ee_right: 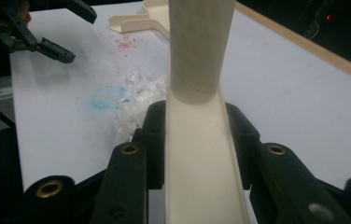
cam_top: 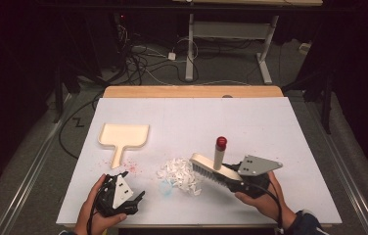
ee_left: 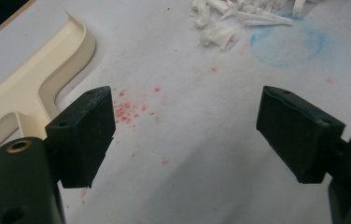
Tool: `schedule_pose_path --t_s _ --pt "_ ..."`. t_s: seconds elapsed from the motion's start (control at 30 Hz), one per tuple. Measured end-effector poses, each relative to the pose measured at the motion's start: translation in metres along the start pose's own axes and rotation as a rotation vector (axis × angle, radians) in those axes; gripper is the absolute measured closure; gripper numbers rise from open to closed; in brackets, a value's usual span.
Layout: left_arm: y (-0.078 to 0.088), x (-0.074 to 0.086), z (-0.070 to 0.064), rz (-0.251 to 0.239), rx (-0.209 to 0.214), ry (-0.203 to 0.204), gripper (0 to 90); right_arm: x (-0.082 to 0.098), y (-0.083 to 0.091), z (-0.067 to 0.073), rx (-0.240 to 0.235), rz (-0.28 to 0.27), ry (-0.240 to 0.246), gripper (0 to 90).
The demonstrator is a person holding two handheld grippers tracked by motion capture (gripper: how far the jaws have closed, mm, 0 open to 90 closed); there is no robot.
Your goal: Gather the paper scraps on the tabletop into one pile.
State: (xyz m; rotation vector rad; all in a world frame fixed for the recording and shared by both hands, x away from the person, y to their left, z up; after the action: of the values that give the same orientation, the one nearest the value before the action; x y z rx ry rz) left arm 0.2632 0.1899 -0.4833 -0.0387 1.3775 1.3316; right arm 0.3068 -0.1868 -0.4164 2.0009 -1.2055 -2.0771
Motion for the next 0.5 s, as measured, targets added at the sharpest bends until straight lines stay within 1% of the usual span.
schedule_pose_path --t_s 0.03,0.07,0.1,0.2,0.27,0.33,0.43,0.47,0.5 --pt "0.0 0.0 0.0 -0.001 -0.001 0.001 18.4 0.001 0.008 -0.001 -0.002 -0.008 0.014 68.0" --pt "0.0 0.0 0.0 0.0 -0.003 0.001 18.4 0.001 0.015 -0.002 -0.018 -0.015 0.023 68.0" --pt "0.0 0.0 0.0 0.001 -0.003 0.001 18.4 0.002 0.022 -0.003 -0.024 -0.015 0.03 68.0" --pt "0.0 -0.001 -0.001 0.0 -0.003 -0.001 18.4 0.008 0.036 -0.001 -0.052 0.006 0.034 68.0" --pt "0.001 -0.001 0.0 0.001 -0.003 -0.001 18.4 0.014 0.04 0.004 -0.082 0.023 0.03 68.1" --pt "0.001 -0.001 0.0 0.0 -0.004 0.0 18.4 0.02 0.041 0.012 -0.126 0.046 0.033 68.1" --pt "0.0 -0.001 -0.001 -0.001 -0.002 -0.001 18.4 0.025 0.034 0.024 -0.167 0.093 0.062 68.1" --pt "0.0 -0.002 -0.001 0.0 -0.001 -0.002 18.4 0.025 0.03 0.026 -0.174 0.099 0.069 68.1" --pt "0.0 -0.002 -0.001 0.0 0.0 -0.003 18.4 0.026 0.024 0.027 -0.169 0.101 0.079 68.1"
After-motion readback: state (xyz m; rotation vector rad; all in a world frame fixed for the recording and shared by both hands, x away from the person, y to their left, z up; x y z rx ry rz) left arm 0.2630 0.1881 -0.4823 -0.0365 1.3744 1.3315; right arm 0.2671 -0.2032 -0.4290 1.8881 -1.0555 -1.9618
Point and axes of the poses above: each handheld gripper's, and its own axes: y roughly backward along the jaws, x roughly out of its underside, z roughly to its left, the point moved 1 cm from there along -y, roughly forward along the jaws, and after that the axes turned 1 degree about z, right-handed, at the moved point
